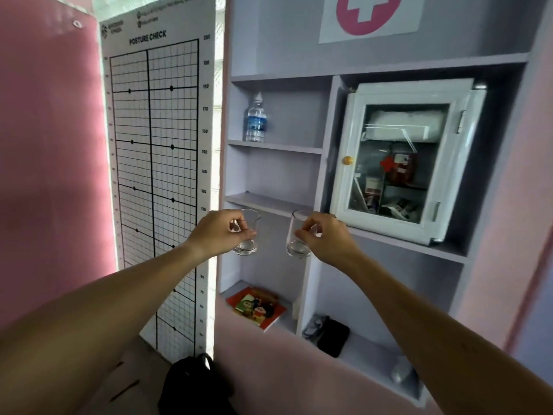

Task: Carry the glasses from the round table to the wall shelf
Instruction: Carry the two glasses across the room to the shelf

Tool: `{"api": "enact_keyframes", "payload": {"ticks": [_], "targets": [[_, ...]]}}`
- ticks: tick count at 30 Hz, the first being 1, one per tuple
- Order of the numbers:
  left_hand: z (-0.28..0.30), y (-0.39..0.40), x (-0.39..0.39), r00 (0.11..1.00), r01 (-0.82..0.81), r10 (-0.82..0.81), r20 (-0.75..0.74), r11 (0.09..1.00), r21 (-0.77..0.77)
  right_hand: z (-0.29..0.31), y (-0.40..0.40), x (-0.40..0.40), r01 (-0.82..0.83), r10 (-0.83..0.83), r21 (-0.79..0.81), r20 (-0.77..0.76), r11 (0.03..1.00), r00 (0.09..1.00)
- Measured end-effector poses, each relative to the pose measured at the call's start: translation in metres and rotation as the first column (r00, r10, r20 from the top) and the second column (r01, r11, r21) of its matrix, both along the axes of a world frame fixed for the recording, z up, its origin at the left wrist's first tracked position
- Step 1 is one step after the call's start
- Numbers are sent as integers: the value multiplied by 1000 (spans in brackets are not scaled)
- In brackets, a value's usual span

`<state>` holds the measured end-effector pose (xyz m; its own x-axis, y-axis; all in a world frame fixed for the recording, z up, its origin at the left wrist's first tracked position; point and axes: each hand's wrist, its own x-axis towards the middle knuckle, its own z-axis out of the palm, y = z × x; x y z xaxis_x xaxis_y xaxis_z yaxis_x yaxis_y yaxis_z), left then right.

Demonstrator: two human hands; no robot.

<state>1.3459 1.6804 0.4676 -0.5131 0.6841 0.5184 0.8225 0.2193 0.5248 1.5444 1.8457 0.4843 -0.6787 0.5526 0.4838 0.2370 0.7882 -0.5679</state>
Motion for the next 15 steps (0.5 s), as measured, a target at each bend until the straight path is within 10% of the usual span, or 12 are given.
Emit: {"api": "enact_keyframes", "payload": {"ticks": [15], "targets": [[14,98,-199,999,-48,49,-15,996,79,10,94,-206,-28,31,49,-72,998,997]]}}
